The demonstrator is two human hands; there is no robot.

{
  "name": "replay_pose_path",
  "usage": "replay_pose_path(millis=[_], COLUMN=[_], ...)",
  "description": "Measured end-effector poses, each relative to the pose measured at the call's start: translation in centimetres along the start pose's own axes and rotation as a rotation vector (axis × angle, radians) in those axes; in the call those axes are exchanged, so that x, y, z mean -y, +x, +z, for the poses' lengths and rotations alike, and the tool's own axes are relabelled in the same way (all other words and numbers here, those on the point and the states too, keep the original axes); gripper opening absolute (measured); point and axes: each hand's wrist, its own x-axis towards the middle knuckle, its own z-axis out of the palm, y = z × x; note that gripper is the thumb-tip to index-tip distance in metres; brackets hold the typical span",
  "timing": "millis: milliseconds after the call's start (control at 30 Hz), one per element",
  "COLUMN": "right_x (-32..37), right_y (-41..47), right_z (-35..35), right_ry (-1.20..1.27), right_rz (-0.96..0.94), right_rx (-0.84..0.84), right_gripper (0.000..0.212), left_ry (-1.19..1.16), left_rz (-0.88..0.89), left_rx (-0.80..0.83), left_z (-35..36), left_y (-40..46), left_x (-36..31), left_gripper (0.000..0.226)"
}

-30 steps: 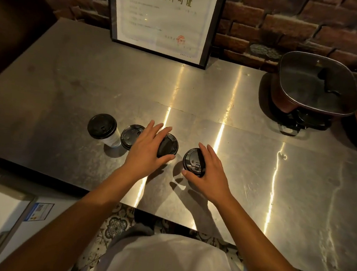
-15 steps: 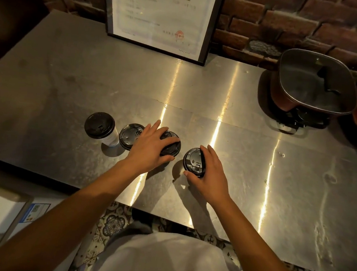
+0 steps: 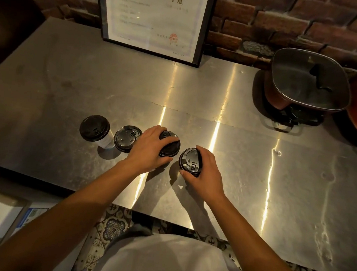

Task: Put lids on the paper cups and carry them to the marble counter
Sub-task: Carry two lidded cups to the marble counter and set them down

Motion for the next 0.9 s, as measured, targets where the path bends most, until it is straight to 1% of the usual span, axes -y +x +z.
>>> replay_pose_path(millis=[67, 200, 333, 400, 533, 633, 767, 900], right_x=[-0.2, -0.7, -0.2, 0.6, 2.5, 4.4, 7.2, 10.5], right_y=[-0.1, -1.0, -1.4, -1.4, -1.4, -1.8, -3.0, -4.8], right_z=[-0.6, -3.0, -5.2, -5.9, -6.2, -5.9, -3.8, -0.6], right_ry=[0.063, 0.157, 0.197, 0.212, 0.207, 0.215, 0.205, 0.193], right_rz=[0.025, 0.045, 0.007, -0.028, -0.121, -0.19, -0.282, -0.353], right_rx=[-0.035, -0.121, -0.16, -0.141, -0.068, -0.041, 0.01, 0.085], right_gripper=[0.085, 0.086, 0.084, 0.083, 0.085, 0.087, 0.077, 0.075], left_ry=[-0.064, -0.291, -0.485, -0.538, -0.621, -0.74, -0.845, -0.853], left_rz=[-0.035, -0.151, -0.229, -0.268, -0.311, -0.315, -0.371, -0.44], left_rx=[-0.039, -0.172, -0.223, -0.242, -0.349, -0.428, -0.538, -0.639], left_z=[-0.2, -1.6, -2.7, -2.9, -3.5, -4.2, -4.8, -5.6], left_y=[-0.4, -2.3, -5.7, -7.4, -10.2, -12.4, -15.9, -20.6], left_x=[-0.5, -1.9, -3.8, -4.3, -4.4, -4.0, -3.0, -1.4], left_gripper=[0.069, 0.071, 0.072, 0.072, 0.073, 0.07, 0.063, 0.059])
